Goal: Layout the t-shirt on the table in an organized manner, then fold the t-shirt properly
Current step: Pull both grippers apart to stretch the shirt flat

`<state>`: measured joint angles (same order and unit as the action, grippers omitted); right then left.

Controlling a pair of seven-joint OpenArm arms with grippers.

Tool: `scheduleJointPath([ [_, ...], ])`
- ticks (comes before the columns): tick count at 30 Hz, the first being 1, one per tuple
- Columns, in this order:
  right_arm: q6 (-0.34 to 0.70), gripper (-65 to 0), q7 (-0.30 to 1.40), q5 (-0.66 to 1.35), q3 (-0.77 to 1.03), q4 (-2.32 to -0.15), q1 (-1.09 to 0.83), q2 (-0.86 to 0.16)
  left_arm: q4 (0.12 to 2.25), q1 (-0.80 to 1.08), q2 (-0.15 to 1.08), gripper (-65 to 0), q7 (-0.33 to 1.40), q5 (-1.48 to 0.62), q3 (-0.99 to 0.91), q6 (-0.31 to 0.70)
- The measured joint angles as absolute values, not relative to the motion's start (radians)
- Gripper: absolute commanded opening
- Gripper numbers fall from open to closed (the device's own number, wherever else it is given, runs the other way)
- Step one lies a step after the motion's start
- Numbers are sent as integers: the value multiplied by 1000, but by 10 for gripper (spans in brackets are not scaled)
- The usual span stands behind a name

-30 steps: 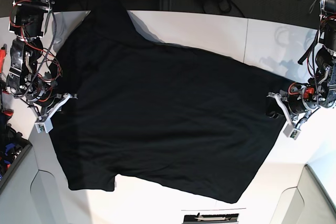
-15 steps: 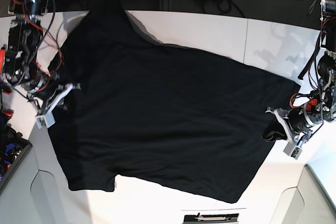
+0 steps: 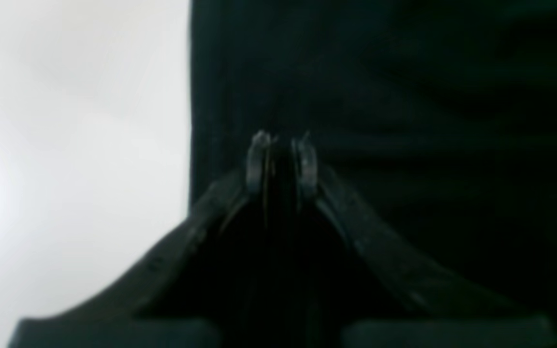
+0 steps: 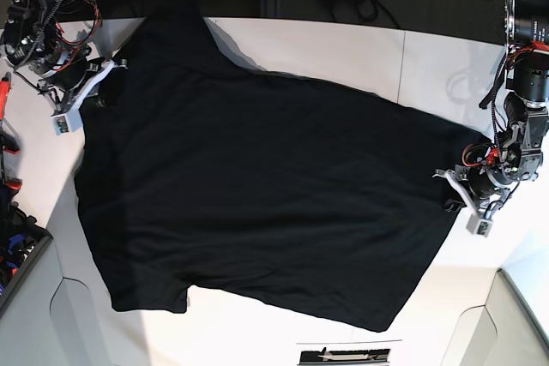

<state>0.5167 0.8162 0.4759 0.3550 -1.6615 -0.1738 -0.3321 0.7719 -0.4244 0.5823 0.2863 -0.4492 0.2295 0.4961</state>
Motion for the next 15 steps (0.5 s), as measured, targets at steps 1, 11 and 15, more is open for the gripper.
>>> scheduleJointPath([
  [1, 517, -650, 816, 476, 361, -1662, -173, -332, 768, -424, 590, -566, 288, -446, 229, 498],
  [11, 517, -650, 802, 476, 366, -1660, -166, -332, 777, -307, 701, -566, 331, -585, 218, 510],
  [15, 517, -650, 767, 480, 366, -1660, -163, -332, 782, -254, 707, -566, 359, -644, 161, 546],
])
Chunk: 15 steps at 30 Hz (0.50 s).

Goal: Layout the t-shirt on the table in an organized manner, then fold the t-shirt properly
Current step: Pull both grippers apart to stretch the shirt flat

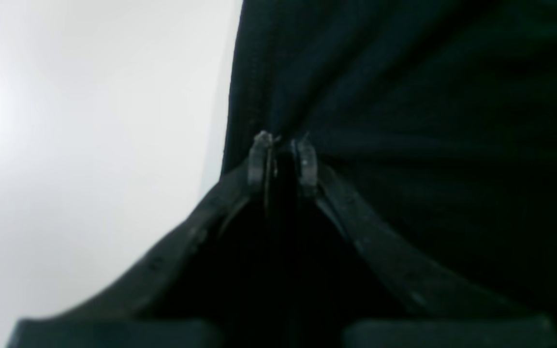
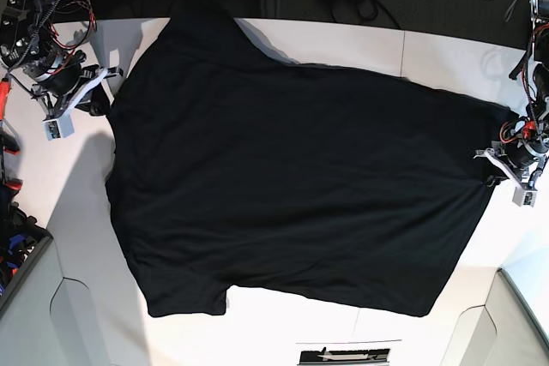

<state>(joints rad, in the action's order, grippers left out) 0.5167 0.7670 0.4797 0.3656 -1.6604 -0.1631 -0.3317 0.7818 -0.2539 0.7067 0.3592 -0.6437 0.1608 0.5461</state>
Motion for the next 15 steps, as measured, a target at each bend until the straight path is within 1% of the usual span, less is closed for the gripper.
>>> scheduleJointPath([
  [4, 517, -650, 767, 509, 366, -1660, -152, -328, 782, -171, 714, -566, 414, -774, 49, 697],
  [5, 517, -650, 767, 509, 366, -1660, -144, -323, 787, -148, 713, -566, 424, -814, 19, 707],
  [10, 530, -650, 764, 531, 363, -1612, -102, -287, 869, -94, 701, -566, 555, -862, -117, 702],
  [13, 528, -650, 763, 526, 345, -1559, -97, -281, 915, -84, 701, -566, 612, -853, -133, 696],
  [15, 529, -650, 749, 524, 337, -1531, -102, -273, 926, -86, 700, -566, 621, -850, -132, 696],
])
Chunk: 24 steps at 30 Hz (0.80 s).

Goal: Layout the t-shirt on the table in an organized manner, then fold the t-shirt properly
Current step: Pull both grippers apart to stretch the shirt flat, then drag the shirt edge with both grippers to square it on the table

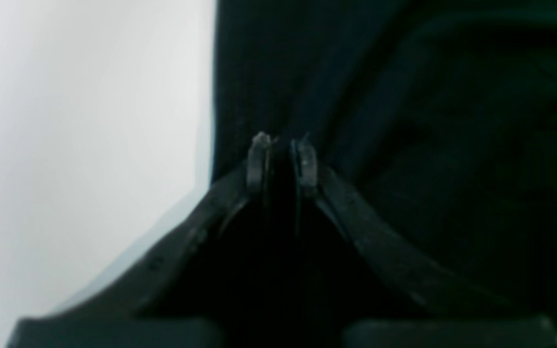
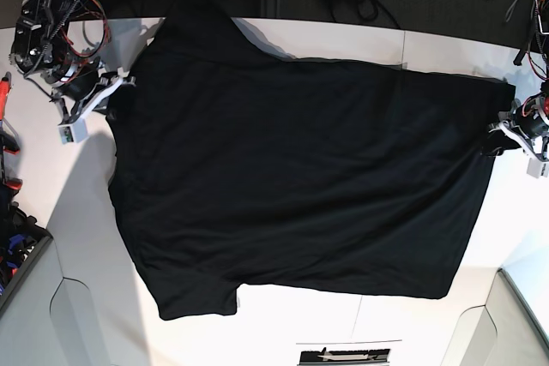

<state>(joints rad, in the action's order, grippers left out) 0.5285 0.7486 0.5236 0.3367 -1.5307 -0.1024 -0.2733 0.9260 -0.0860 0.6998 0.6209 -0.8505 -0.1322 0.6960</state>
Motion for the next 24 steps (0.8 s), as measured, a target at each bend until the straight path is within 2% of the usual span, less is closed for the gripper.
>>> scheduleJointPath([
  [7, 555, -650, 675, 479, 324, -1440, -75, -272, 928, -83, 698, -566, 622, -882, -132, 696],
  [12, 559, -650, 649, 413, 323, -1331, 26, -289, 928, -93, 698, -565, 627, -906, -131, 691],
  [18, 554, -650, 670, 392, 319, -1213, 150, -363, 944, -108, 698, -564, 628, -910, -131, 689],
  [24, 527, -650, 705, 353, 319, -1195, 203, -414, 993, -106, 698, -546, 628, -913, -131, 689],
])
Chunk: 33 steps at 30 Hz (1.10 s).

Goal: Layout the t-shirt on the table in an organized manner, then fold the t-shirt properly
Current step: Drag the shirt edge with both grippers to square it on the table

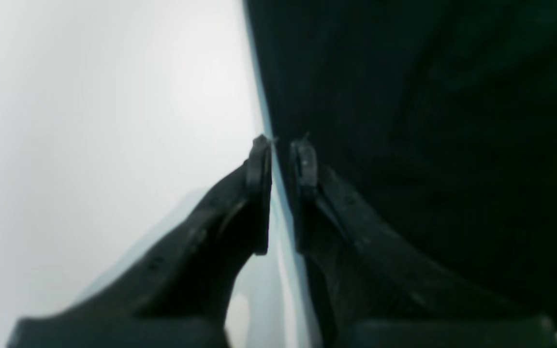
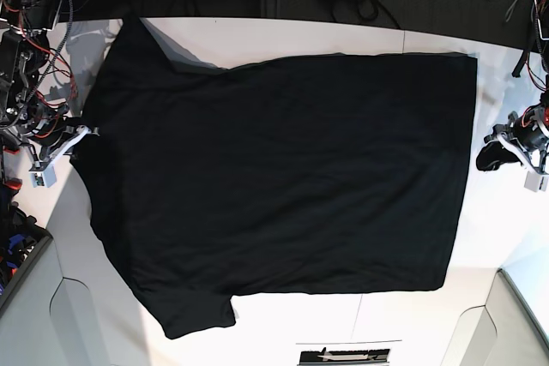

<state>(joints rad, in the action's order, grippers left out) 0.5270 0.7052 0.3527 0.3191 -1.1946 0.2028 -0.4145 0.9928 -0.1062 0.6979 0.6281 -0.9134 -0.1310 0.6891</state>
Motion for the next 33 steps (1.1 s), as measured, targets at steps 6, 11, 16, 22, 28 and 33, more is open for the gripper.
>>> scheduleJointPath([
  [6, 515, -638, 777, 434, 343, -1237, 202, -432, 1068, -106, 720, -436, 649, -941, -130, 689],
  [11, 527, -329, 833, 568, 416, -1404, 122, -429, 1109, -99, 771, -415, 797, -1065, -130, 690],
  [16, 523, -330, 866, 604, 542, -1580, -62, -401, 1114, -59, 812, -415, 839, -1163, -130, 690],
  [22, 554, -329, 877, 693, 676, -1639, -299, -350, 1130, 35, 825, -415, 891, -1227, -129, 690],
  [28, 570, -329, 864, 733, 685, -1640, -419, -308, 1191, 125, 813, -415, 890, -1239, -128, 689],
  [33, 573, -329, 853, 740, 685, -1643, -421, -279, 1195, 170, 775, -415, 883, -1240, -128, 689],
])
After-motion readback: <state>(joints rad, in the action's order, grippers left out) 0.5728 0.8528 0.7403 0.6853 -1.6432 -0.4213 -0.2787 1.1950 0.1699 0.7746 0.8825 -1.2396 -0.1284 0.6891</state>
